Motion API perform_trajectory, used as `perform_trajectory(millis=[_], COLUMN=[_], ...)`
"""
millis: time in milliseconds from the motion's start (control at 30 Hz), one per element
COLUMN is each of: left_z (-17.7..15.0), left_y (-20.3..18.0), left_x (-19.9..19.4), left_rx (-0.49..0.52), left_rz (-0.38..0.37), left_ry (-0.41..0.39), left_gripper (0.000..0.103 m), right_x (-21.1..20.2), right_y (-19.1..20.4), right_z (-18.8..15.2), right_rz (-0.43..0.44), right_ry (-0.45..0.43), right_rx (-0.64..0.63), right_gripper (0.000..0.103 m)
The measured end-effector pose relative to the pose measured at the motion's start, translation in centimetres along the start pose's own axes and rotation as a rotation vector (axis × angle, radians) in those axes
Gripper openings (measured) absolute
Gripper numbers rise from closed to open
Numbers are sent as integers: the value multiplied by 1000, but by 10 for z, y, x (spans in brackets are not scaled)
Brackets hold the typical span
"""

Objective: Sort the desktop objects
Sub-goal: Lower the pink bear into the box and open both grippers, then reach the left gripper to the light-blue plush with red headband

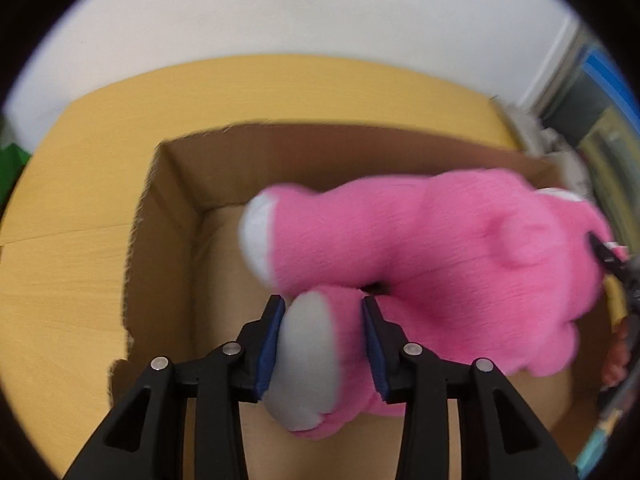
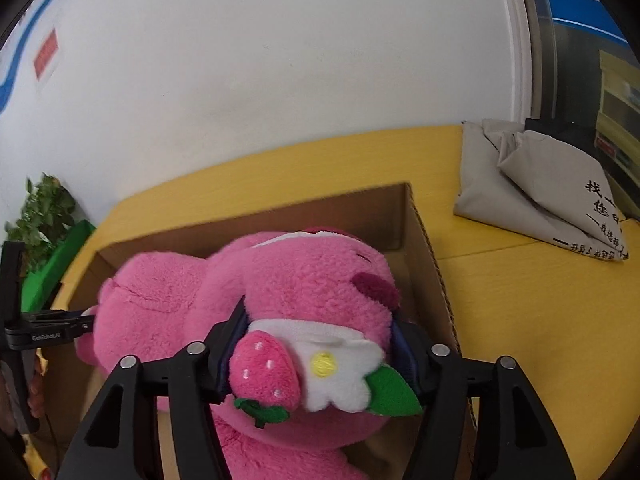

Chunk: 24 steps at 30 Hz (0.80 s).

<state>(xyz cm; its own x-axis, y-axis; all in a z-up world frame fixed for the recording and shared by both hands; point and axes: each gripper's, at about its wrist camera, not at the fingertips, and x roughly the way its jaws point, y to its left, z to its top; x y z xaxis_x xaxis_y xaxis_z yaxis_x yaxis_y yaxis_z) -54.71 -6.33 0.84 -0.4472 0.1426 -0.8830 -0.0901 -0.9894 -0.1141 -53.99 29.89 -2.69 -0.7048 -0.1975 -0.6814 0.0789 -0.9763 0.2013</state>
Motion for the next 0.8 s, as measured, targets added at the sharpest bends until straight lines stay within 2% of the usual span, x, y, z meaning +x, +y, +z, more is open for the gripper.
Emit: perform_trajectory(millis=[67, 167, 233, 267, 300, 333, 433, 500, 533, 600, 667, 800], left_z=[-4, -12, -32, -41, -54, -68, -100, -116, -126, -138, -149, -174], left_y=[3, 3, -5, -6, -10, -15, -19, -16, -9, -5, -3, 0], left_x=[-8, -30, -62, -75, -80, -85, -71, -62, -60, -61, -69, -85], left_rx=[7, 41, 125, 163, 195, 228, 292, 283, 266, 266, 255, 219], left_rz=[-13, -8, -39, -67, -80, -92, -90, -97, -104, -76, -110, -116], left_ry=[-12, -37, -54, -55, -37, -19, 95, 148, 173, 175, 177, 195], left_gripper=[41, 40, 41, 46, 48, 48, 48, 48, 48, 45, 45, 43], right_x=[-10, -26, -45, -60, -75, -88, -92, -79, -73, -69, -75, -89], right_y=[-1, -4, -1, 2, 5, 14, 26, 23, 21, 17, 15, 21], right_z=[1, 2, 0, -3, -6, -17, -55, -80, -90, -107, -111, -124], right_rz=[9, 25, 69, 110, 150, 183, 190, 157, 134, 108, 94, 75], right_ry=[-2, -6, 7, 22, 37, 76, 217, 318, 353, 402, 408, 428], right_rx=[-6, -17, -54, -89, -125, -216, -376, -384, -383, -377, -338, -329], right_gripper=[85, 93, 98, 100, 100, 100, 99, 94, 88, 87, 87, 87])
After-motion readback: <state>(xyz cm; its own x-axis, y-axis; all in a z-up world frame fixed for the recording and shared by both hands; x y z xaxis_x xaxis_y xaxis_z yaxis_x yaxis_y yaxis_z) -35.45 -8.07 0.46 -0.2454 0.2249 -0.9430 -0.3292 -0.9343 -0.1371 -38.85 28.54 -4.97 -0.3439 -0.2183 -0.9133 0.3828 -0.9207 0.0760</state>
